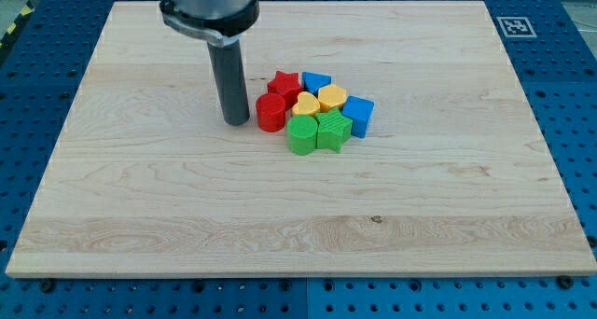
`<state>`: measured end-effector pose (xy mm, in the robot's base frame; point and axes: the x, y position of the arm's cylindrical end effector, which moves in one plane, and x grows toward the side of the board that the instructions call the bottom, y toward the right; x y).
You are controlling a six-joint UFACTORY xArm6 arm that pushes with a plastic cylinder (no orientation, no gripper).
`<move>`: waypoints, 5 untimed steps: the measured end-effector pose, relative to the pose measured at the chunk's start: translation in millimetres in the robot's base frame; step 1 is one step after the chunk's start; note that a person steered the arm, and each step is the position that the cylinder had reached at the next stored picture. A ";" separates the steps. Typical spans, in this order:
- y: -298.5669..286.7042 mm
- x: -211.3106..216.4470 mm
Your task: Move the green circle diagonally bottom left to the green star
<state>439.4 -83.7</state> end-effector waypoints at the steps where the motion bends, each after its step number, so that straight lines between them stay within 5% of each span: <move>1: 8.9 15.0; 5: 70.1 27.3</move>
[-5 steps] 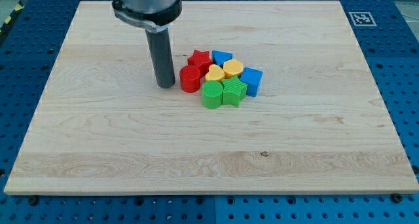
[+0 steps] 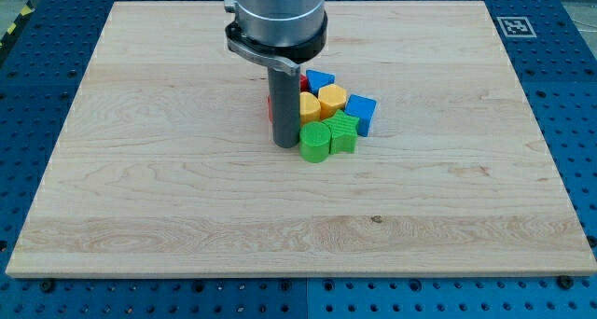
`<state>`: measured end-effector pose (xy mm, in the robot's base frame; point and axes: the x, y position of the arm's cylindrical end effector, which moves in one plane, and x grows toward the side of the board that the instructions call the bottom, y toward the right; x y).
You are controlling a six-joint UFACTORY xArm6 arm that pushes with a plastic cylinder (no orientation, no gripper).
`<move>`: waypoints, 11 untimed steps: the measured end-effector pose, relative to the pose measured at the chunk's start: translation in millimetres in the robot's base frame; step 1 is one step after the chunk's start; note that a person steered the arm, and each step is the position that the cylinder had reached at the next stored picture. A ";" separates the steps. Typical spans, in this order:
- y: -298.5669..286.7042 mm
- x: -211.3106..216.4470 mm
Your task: Move the green circle diagonally bottom left to the green star
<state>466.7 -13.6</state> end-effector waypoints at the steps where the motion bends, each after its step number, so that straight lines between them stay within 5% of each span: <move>1: 22.1 -1.6; 9: 25.7 18.4; 11: 42.0 -7.2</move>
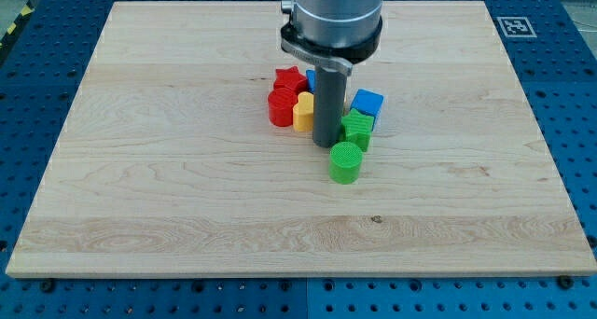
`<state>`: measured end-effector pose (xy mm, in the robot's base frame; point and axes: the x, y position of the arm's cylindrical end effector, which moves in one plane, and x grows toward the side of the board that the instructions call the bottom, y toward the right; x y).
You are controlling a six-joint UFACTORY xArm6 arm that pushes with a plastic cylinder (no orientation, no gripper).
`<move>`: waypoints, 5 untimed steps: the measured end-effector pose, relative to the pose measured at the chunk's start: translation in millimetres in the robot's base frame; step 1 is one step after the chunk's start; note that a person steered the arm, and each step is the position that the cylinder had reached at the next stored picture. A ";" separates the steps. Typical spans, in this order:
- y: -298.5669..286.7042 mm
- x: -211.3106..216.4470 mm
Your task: Move the green circle diagonally bottom left to the green star
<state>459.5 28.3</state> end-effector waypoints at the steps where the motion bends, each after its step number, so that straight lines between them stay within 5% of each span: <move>1: 2.8 -10.6; 5: 28.2 -22.0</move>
